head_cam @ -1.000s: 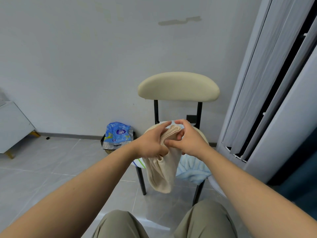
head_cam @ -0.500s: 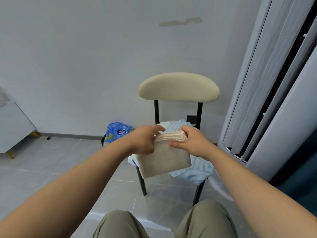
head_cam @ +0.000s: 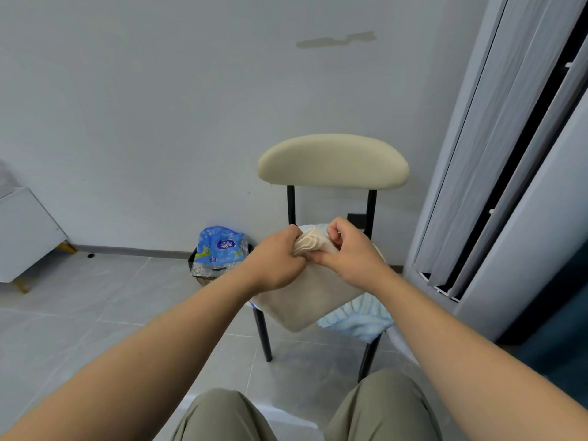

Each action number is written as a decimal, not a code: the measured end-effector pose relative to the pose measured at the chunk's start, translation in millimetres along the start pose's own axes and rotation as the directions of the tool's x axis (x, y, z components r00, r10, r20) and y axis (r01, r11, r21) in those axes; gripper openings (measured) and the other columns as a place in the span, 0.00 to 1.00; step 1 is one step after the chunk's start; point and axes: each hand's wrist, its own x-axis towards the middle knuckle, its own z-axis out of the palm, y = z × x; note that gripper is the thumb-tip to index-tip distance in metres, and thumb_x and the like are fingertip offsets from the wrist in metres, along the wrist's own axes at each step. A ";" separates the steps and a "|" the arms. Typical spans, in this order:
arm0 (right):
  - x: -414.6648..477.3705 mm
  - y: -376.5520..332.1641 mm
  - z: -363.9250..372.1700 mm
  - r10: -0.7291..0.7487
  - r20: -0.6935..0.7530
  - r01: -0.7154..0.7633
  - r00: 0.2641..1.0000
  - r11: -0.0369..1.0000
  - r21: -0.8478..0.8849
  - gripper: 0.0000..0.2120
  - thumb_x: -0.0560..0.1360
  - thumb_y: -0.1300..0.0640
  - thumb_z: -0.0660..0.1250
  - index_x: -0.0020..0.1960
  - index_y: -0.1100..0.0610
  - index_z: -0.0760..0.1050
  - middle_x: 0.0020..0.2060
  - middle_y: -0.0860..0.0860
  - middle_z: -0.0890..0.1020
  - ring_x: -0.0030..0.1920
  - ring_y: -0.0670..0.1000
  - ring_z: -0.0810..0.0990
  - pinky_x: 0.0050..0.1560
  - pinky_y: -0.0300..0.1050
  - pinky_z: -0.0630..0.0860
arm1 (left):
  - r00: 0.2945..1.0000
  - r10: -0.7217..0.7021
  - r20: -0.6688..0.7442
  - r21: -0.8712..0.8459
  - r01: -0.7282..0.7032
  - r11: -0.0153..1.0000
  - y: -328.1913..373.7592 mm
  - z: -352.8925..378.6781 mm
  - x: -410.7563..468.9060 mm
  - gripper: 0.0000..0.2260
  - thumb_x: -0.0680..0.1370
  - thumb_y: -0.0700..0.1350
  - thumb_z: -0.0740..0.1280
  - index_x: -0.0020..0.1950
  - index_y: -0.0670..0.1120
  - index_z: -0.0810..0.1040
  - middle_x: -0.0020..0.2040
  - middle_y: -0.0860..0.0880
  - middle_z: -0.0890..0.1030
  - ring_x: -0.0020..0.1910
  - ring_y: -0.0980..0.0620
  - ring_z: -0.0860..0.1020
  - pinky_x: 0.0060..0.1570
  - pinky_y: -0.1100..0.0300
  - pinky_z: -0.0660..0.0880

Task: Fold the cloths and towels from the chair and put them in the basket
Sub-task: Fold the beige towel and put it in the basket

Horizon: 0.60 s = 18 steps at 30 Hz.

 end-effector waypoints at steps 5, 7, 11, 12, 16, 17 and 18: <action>0.3 9.8 -4.5 0.014 0.071 -0.018 0.997 0.998 0.067 0.20 0.68 0.50 0.80 0.42 0.53 0.69 0.34 0.46 0.74 0.33 0.44 0.70 0.38 0.37 0.69 | 0.995 -0.089 -0.039 -0.174 0.081 0.981 -0.6 -2.1 2.4 0.06 0.74 0.37 0.60 0.40 0.47 0.68 0.38 0.52 0.74 0.39 0.51 0.72 0.37 0.56 0.67; -0.7 15.4 -9.9 0.015 0.124 -0.020 0.992 0.999 0.044 0.16 0.67 0.48 0.80 0.45 0.51 0.75 0.40 0.46 0.81 0.40 0.47 0.78 0.44 0.42 0.75 | 0.995 -0.087 -0.038 -0.205 0.078 0.976 -2.2 -6.2 2.0 0.07 0.73 0.35 0.60 0.41 0.47 0.69 0.38 0.52 0.75 0.40 0.52 0.72 0.37 0.57 0.68; -3.7 15.3 -14.6 0.036 0.169 -0.039 0.985 0.999 0.015 0.09 0.72 0.47 0.77 0.46 0.51 0.81 0.39 0.47 0.83 0.41 0.48 0.80 0.45 0.43 0.74 | 0.995 -0.099 -0.006 -0.273 0.093 0.957 -4.0 -10.7 1.8 0.06 0.73 0.35 0.61 0.44 0.46 0.71 0.41 0.50 0.75 0.42 0.51 0.73 0.40 0.56 0.69; -3.9 14.1 -14.1 0.036 0.163 -0.038 0.986 0.999 0.014 0.08 0.73 0.47 0.76 0.45 0.51 0.82 0.37 0.46 0.83 0.39 0.46 0.79 0.43 0.41 0.73 | 0.996 -0.087 0.005 -0.264 0.086 0.961 -4.7 -9.9 2.0 0.04 0.74 0.37 0.63 0.46 0.46 0.71 0.42 0.50 0.76 0.43 0.51 0.73 0.41 0.56 0.70; -4.2 10.8 -10.6 0.064 0.137 -0.072 0.989 0.996 0.053 0.11 0.74 0.48 0.75 0.37 0.51 0.78 0.28 0.41 0.75 0.31 0.40 0.71 0.35 0.33 0.66 | 0.999 -0.016 -0.036 -0.192 0.009 0.981 -5.9 -5.6 1.8 0.14 0.79 0.60 0.65 0.50 0.48 0.73 0.45 0.52 0.79 0.46 0.53 0.78 0.47 0.57 0.74; -4.1 11.5 -10.3 0.071 0.141 -0.080 0.987 0.995 0.056 0.11 0.74 0.48 0.75 0.37 0.50 0.77 0.28 0.40 0.75 0.31 0.40 0.71 0.35 0.33 0.66 | 0.998 -0.014 -0.067 -0.176 0.002 0.984 -5.8 -5.4 2.4 0.17 0.79 0.61 0.63 0.50 0.48 0.73 0.45 0.51 0.79 0.46 0.52 0.78 0.48 0.56 0.74; -4.2 11.8 -10.1 0.076 0.151 -0.086 0.986 0.994 0.063 0.12 0.73 0.47 0.75 0.37 0.51 0.77 0.28 0.41 0.75 0.31 0.41 0.72 0.35 0.34 0.67 | 0.995 -0.016 -0.101 -0.169 -0.001 0.986 -6.6 -5.5 3.5 0.18 0.80 0.62 0.62 0.49 0.47 0.73 0.44 0.50 0.79 0.46 0.50 0.78 0.48 0.55 0.74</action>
